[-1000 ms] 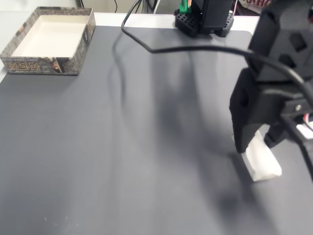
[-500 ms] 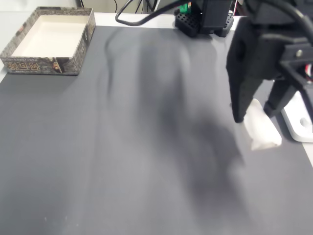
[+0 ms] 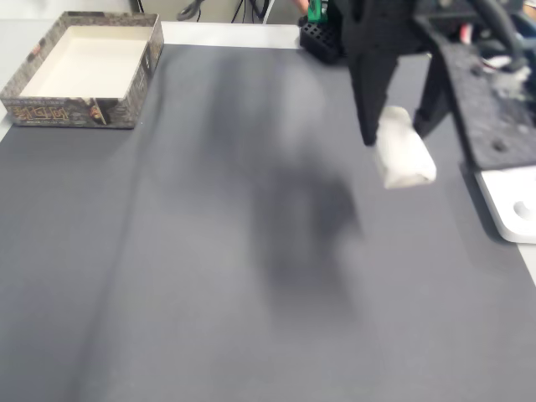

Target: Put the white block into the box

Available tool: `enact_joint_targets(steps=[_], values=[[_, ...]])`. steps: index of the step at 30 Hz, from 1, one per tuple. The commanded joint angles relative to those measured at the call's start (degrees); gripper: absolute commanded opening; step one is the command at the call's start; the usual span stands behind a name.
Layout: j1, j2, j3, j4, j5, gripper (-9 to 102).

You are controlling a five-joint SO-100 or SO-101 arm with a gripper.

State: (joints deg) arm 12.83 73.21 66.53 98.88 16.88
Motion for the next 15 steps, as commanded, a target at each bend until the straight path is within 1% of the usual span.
enact_joint_targets(steps=[1, 7, 15], values=[[5.27, 12.39, 5.54, 0.09, 2.02, -2], [13.01, 21.71, 14.06, -0.26, 4.83, -2], [25.58, 26.89, 18.72, -0.53, 14.15, -2]])
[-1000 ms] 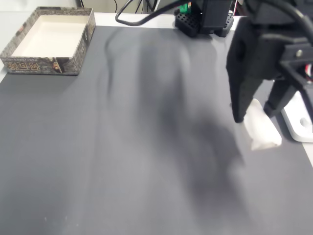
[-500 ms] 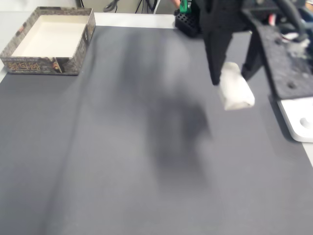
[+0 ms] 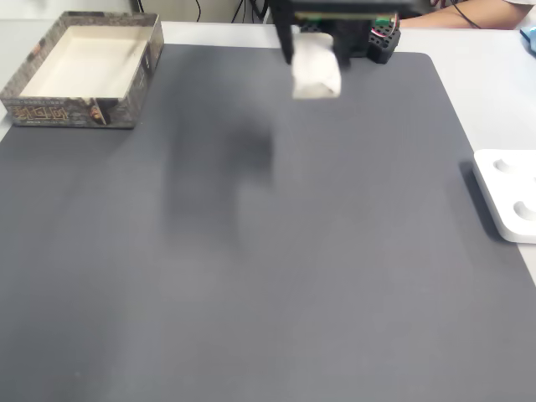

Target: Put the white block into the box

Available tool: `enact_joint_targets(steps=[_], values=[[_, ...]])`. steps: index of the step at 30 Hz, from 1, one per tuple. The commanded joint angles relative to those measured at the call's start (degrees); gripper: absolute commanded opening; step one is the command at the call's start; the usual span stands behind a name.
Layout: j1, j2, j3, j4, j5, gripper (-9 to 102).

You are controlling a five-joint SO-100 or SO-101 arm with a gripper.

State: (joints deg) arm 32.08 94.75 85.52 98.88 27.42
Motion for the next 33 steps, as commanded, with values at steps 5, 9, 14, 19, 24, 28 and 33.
enact_joint_targets(steps=[5, 9, 14, 19, 24, 28, 33], values=[[16.17, 5.01, -0.26, -1.93, 12.3, -2], [24.43, 3.69, -1.23, -3.43, 18.98, -2], [32.43, 0.26, -4.92, -4.39, 24.96, -2], [36.74, -4.31, -7.56, -7.03, 28.3, -2], [40.52, -10.46, -12.92, -8.26, 32.08, -2], [43.07, -14.94, -18.81, -8.26, 34.19, -2], [45.35, -20.57, -23.2, -8.26, 36.04, -2]])
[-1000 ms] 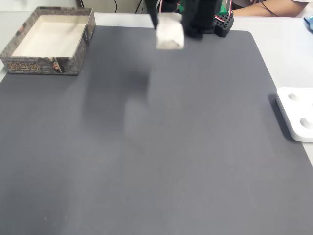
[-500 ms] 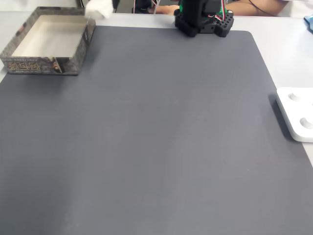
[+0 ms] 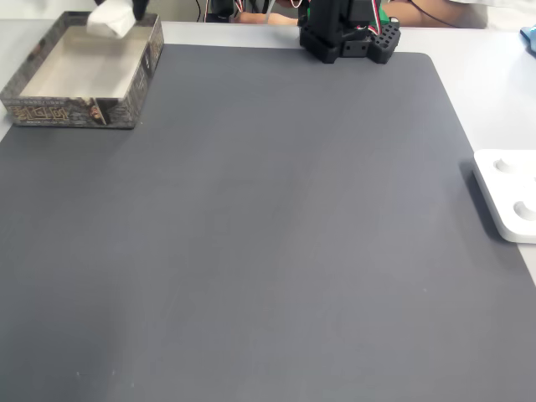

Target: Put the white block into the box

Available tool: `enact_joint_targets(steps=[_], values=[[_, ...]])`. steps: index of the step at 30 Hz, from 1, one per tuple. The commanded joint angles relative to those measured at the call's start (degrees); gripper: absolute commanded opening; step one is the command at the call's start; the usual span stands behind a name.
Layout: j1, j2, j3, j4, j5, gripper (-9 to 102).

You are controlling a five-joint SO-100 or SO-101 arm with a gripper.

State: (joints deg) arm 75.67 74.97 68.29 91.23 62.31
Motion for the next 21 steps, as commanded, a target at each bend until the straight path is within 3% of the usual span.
enact_joint_targets(steps=[1, 21], values=[[2.02, -1.85, -6.5, -0.7, 1.32, -2], [3.69, -19.69, -20.48, -1.85, 3.69, -2]])
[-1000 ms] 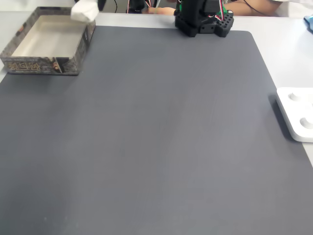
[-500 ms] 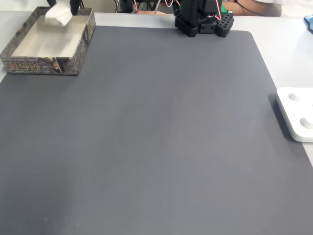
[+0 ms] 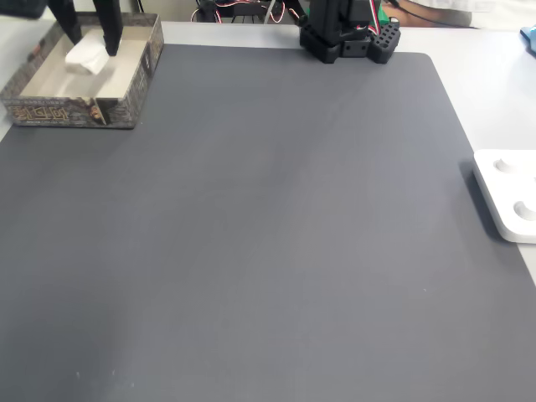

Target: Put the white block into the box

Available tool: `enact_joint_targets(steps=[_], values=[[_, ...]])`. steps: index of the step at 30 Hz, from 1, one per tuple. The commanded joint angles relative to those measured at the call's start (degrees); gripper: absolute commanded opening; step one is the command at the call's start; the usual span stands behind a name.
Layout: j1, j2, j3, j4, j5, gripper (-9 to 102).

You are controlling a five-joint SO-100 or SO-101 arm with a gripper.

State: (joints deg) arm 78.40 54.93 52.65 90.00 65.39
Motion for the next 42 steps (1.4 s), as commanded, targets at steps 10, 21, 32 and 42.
enact_joint_targets(steps=[10, 21, 32, 42], values=[[2.02, -4.75, -8.79, -0.53, 1.58, -2], [3.25, -8.96, -13.1, -0.44, 2.02, -1], [2.64, -9.76, -13.27, -0.09, 6.24, 19], [2.55, -9.32, -12.39, -0.09, 6.77, 29]])
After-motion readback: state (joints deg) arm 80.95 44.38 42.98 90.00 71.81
